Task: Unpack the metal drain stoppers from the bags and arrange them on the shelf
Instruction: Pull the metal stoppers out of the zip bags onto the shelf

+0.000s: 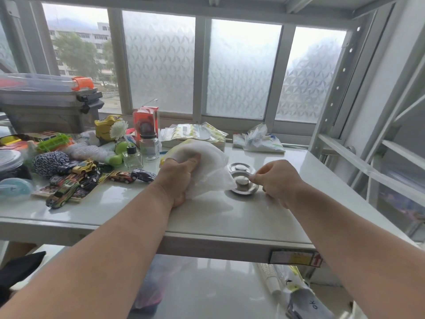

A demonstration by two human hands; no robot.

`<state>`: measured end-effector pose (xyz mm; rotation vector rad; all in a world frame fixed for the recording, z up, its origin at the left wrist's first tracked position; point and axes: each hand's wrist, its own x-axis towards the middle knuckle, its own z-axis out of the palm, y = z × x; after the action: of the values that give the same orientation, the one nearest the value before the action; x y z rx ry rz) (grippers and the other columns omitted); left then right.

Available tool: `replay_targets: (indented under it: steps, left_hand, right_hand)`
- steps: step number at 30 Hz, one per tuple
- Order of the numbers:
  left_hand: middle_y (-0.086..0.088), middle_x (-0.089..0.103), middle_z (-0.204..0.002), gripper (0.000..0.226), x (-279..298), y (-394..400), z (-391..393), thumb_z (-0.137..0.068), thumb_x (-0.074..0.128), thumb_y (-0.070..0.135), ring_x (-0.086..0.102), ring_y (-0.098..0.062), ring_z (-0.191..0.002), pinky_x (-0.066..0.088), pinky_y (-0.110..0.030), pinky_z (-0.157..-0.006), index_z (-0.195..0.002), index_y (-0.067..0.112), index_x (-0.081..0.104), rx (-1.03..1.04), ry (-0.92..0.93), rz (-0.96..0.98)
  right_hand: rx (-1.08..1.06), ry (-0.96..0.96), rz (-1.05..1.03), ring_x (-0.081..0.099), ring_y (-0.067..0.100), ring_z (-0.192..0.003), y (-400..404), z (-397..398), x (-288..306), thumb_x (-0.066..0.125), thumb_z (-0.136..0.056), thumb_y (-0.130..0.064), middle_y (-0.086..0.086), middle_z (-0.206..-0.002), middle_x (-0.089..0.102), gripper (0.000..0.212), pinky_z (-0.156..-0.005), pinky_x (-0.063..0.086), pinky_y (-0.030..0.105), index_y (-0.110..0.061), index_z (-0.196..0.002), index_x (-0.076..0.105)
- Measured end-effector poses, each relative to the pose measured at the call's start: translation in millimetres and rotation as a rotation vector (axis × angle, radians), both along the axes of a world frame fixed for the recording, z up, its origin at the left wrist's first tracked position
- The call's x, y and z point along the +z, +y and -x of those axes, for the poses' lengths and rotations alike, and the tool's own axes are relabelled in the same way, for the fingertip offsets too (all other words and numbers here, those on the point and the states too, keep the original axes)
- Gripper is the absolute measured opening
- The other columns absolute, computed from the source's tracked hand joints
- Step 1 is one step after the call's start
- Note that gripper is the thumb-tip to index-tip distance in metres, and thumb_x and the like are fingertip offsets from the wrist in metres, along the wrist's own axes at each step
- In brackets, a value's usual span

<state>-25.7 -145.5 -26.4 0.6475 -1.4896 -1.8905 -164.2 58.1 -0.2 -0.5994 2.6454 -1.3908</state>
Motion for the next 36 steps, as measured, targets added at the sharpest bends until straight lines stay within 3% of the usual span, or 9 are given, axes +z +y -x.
replay_targets:
  steps: [3, 6, 8, 12, 17, 22, 27, 32, 36]
  left_hand:
    - [-0.009, 0.077, -0.084, 0.007, -0.5, -1.5, -1.0, -0.102, 0.074, 0.015, 0.075, -0.021, -0.059, 0.061, -0.035, -0.049, -0.106, 0.013, 0.080, -0.072, 0.044, -0.038]
    - [-0.005, 0.075, -0.067, 0.011, 1.0, 1.3, -3.6, -0.104, 0.069, 0.009, 0.070, -0.014, -0.044, 0.055, -0.028, -0.039, -0.100, 0.012, 0.078, -0.158, 0.089, -0.070]
    - [-0.010, 0.078, -0.076, 0.009, 2.6, 2.6, -7.1, -0.099, 0.072, 0.011, 0.075, -0.021, -0.055, 0.063, -0.037, -0.045, -0.104, 0.010, 0.080, -0.222, 0.125, -0.088]
    - [-0.024, 0.076, -0.115, 0.052, 4.2, 2.3, -12.0, -0.083, 0.078, 0.024, 0.076, -0.036, -0.091, 0.068, -0.050, -0.072, -0.131, 0.001, 0.075, -0.289, 0.167, -0.120]
    - [-0.019, 0.082, -0.107, 0.026, 2.5, -2.4, -9.7, -0.107, 0.065, 0.025, 0.081, -0.033, -0.086, 0.068, -0.049, -0.073, -0.121, 0.008, 0.080, -0.271, 0.102, -0.133]
    - [-0.038, 0.061, -0.148, 0.045, 0.1, -4.6, -8.0, -0.111, 0.057, 0.023, 0.069, -0.051, -0.125, 0.060, -0.058, -0.092, -0.152, 0.004, 0.060, -0.373, 0.157, -0.229]
    - [-0.025, 0.078, -0.103, 0.039, 2.7, -1.7, -10.9, -0.114, 0.048, 0.016, 0.081, -0.035, -0.082, 0.066, -0.045, -0.068, -0.146, -0.001, 0.062, -0.440, 0.156, -0.211]
    - [-0.029, 0.076, -0.121, 0.046, 3.5, 0.5, -10.4, -0.115, 0.046, 0.028, 0.080, -0.040, -0.099, 0.067, -0.048, -0.079, -0.137, -0.006, 0.069, -0.493, 0.121, -0.227]
    - [-0.030, 0.069, -0.133, 0.053, -0.4, -3.9, -7.9, -0.109, 0.061, 0.033, 0.076, -0.041, -0.103, 0.065, -0.051, -0.079, -0.146, -0.004, 0.064, -0.396, 0.043, -0.198]
  right_hand:
    - [0.074, 0.039, 0.094, 0.062, 0.007, -0.055, -6.1, -15.2, 7.0, 0.085, -0.084, -0.028, -0.009, -0.062, 0.070, 0.013, -0.047, 0.044, 0.021, -0.017, -0.081, 0.079]
    - [0.259, -0.271, 0.392, 0.046, 0.006, -0.034, -22.8, -32.1, 7.2, 0.080, -0.090, -0.006, 0.001, -0.055, 0.063, 0.008, -0.036, 0.039, 0.018, -0.006, -0.084, 0.075]
    - [0.294, -0.427, 0.514, 0.042, 0.011, -0.038, -32.9, -33.7, 3.2, 0.076, -0.089, 0.003, 0.007, -0.060, 0.059, 0.009, -0.039, 0.034, 0.019, -0.005, -0.085, 0.073]
    - [0.320, -0.634, 0.657, 0.036, 0.012, -0.045, -39.0, -30.8, -1.7, 0.075, -0.091, 0.001, 0.007, -0.066, 0.063, 0.010, -0.039, 0.029, 0.020, -0.006, -0.098, 0.077]
    - [0.360, -0.720, 0.697, 0.045, 0.013, -0.049, -35.8, -33.5, -0.8, 0.068, -0.095, 0.005, 0.006, -0.078, 0.075, 0.025, -0.041, 0.029, 0.020, -0.009, -0.111, 0.080]
    - [0.431, -0.704, 0.663, 0.053, 0.013, -0.056, -31.5, -36.7, -1.3, 0.083, -0.087, -0.012, 0.000, -0.084, 0.077, 0.031, -0.056, 0.039, 0.023, -0.013, -0.118, 0.081]
    - [0.453, -0.713, 0.677, 0.057, 0.016, -0.056, -36.4, -39.0, -5.1, 0.090, -0.078, -0.025, 0.008, -0.087, 0.073, 0.040, -0.044, 0.042, 0.022, -0.011, -0.113, 0.077]
    - [0.447, -0.711, 0.658, 0.057, 0.015, -0.057, -37.7, -36.2, -5.1, 0.087, -0.085, -0.032, 0.009, -0.087, 0.074, 0.034, -0.045, 0.040, 0.022, -0.009, -0.107, 0.076]
    - [0.426, -0.695, 0.664, 0.058, 0.018, -0.063, -34.6, -35.5, -4.9, 0.087, -0.084, -0.026, 0.011, -0.092, 0.073, 0.029, -0.044, 0.040, 0.022, -0.006, -0.103, 0.076]
